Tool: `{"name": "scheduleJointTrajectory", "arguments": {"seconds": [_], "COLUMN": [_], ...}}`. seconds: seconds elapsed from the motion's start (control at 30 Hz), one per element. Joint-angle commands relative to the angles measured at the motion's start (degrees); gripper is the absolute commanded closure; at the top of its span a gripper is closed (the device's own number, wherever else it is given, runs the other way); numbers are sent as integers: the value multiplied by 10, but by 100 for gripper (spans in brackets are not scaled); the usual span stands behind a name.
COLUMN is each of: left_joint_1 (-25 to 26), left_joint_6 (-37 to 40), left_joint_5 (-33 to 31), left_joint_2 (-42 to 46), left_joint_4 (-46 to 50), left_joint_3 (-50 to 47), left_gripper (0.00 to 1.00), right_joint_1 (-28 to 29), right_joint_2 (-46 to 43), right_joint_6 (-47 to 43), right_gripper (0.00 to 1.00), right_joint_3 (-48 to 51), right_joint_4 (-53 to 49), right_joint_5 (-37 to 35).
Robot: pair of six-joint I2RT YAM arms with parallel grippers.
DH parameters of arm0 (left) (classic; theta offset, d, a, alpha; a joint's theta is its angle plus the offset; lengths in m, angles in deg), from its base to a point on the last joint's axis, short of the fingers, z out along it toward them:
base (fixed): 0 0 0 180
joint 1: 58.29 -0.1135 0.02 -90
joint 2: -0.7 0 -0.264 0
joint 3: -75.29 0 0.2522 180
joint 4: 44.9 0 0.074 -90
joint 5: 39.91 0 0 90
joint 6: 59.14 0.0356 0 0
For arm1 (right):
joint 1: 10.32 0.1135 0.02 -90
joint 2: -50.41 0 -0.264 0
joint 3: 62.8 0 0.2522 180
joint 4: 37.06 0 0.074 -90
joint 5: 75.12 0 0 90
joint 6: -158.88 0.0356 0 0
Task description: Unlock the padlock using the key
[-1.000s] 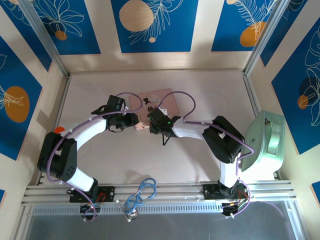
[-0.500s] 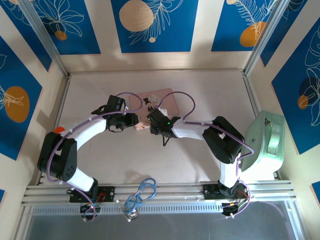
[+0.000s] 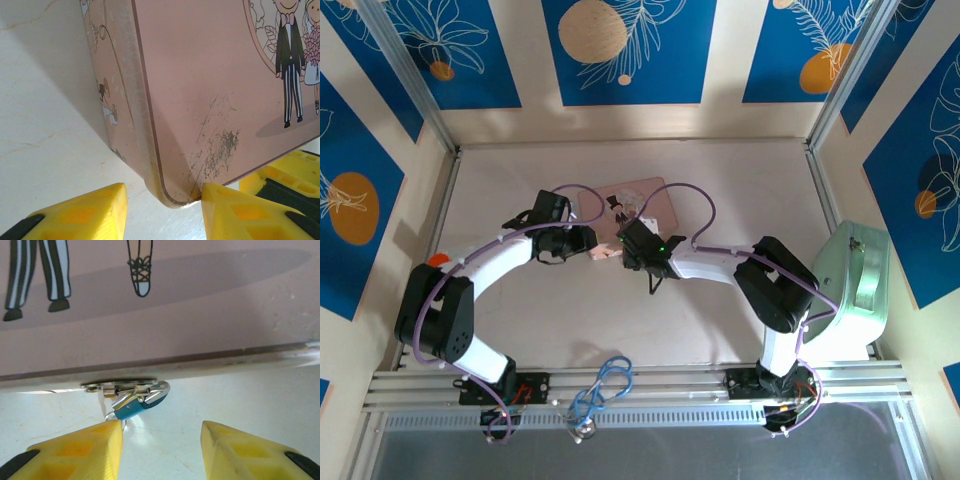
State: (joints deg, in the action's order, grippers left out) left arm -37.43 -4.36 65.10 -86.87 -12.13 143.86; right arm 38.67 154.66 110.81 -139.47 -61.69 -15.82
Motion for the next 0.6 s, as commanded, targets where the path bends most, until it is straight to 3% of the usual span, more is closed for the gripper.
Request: {"name": "scheduleJointTrajectory", "arguments": {"seconds": [0.0,0.57], "left_joint_1": [-9,-9], "left_joint_6": [14,10], "left_joint_5": [-3,1], "left_joint_2": [-8,-8], "left_joint_4": [20,12], "left_joint_3": [8,3], "left_gripper": [58,59], "right_joint_1": [-2,-13], "right_joint_2": [16,65], "right_joint_6": [-11,-17], "right_gripper": [54,56], "right_joint_3": [-21,-71], "right_joint_4": [-13,-52], "right_joint_5": [-9,-12]}}
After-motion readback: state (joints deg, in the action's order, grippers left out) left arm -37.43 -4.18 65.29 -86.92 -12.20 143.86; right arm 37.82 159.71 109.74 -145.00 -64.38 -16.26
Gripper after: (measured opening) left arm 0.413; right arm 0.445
